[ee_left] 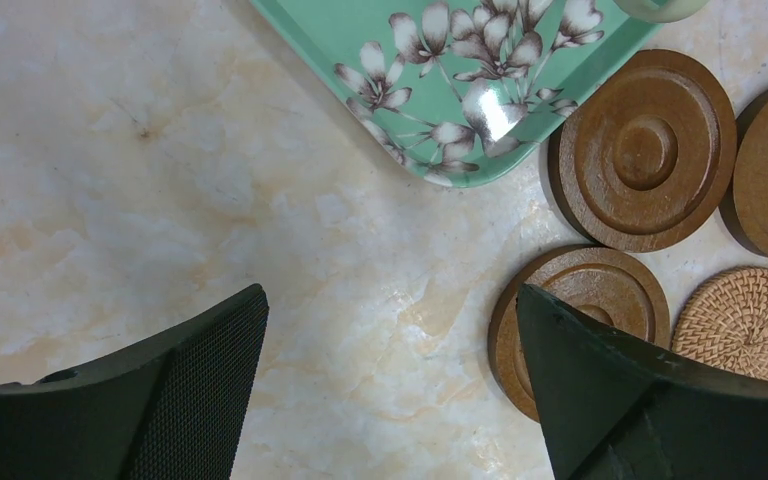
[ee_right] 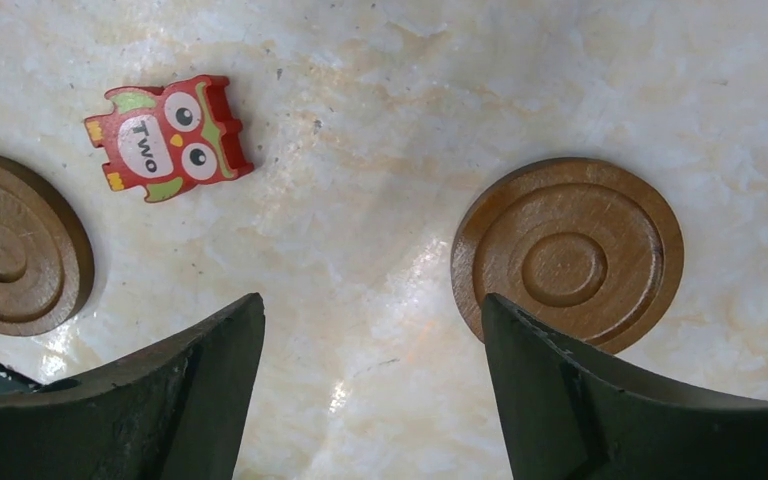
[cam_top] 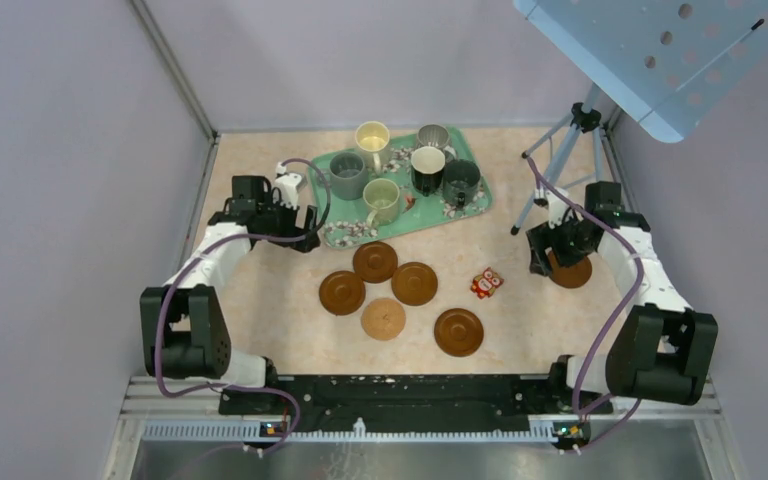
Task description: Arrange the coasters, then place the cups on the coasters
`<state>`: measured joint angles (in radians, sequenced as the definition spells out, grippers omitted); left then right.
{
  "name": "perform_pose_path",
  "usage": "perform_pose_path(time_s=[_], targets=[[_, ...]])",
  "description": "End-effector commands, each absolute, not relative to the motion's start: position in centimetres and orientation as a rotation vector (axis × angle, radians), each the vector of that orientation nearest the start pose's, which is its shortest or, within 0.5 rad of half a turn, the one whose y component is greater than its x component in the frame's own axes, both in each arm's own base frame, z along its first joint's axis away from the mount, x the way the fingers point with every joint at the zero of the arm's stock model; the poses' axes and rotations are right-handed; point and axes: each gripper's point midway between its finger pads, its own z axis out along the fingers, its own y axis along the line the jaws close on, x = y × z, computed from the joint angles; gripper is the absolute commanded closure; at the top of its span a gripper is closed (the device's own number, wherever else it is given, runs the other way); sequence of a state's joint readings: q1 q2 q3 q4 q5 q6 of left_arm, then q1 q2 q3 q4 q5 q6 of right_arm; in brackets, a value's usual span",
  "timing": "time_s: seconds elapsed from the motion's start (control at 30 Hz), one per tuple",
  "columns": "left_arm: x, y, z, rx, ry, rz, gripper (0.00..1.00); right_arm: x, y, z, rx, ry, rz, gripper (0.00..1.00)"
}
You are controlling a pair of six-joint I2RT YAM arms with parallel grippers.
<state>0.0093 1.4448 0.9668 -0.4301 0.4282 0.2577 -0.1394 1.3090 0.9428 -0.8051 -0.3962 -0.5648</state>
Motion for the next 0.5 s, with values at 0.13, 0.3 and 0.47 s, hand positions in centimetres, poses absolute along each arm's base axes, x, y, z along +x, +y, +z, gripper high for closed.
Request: perform_pose_path(time_s=[0.13,0.3,0.47], targets=[[34.5,-6.8,13.4,0.531,2.286,-0.429,0.01,28.5,-1.3,10.0,-0.595,2.54,0.237,0.21],[34.5,-6.8,13.1,0.526,2.295,-0.433,0.01,29.1,0.3,10.6,-0.607,2.516,0.325,0.22],[34.4,-7.0,13.2,0.525,2.295,-0.451,0.01,28.9,4.9,11.2,-0.787,2.461,0.386,0.22]])
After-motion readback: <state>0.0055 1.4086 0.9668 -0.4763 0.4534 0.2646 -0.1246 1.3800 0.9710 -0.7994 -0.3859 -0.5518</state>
